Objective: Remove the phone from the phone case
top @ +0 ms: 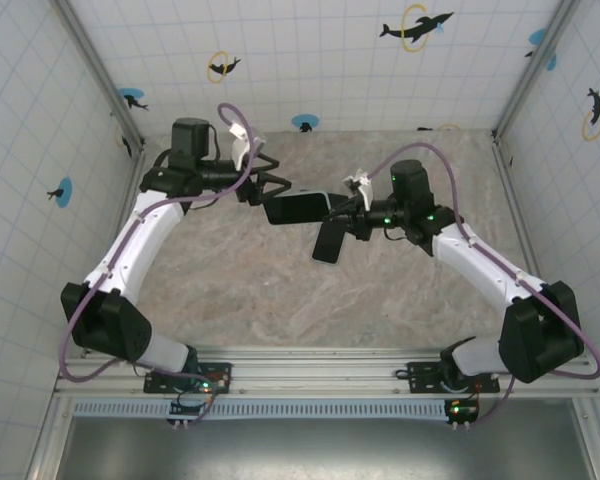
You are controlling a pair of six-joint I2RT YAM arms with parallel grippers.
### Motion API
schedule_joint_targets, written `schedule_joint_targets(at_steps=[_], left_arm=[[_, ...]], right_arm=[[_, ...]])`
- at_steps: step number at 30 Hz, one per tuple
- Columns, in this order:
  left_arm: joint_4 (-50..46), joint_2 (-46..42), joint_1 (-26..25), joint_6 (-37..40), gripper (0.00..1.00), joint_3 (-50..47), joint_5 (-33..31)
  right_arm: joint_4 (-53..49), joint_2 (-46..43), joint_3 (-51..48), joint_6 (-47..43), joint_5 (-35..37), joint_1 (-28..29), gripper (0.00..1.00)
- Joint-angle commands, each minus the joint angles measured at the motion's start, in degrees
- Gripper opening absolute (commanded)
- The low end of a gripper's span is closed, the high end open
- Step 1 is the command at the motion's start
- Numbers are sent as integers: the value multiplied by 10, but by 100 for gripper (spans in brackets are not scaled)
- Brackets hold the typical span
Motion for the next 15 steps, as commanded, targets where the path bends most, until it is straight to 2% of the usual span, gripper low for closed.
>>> schedule_joint_targets(at_steps=[1, 6, 8, 15], left_arm=[[-70, 28, -20, 74, 81, 19, 27], [-104, 53, -44, 102, 78, 15, 47], [-128, 62, -50, 133, 74, 19, 54], [-111, 65, -50, 134, 53, 10, 91]], right_arm=[[-42, -11, 57, -57, -1, 13, 0], [-59, -5, 69, -66, 2, 23, 0], [-63, -1, 73, -67, 2, 28, 0], [-78, 10, 87, -78, 6, 35, 0]])
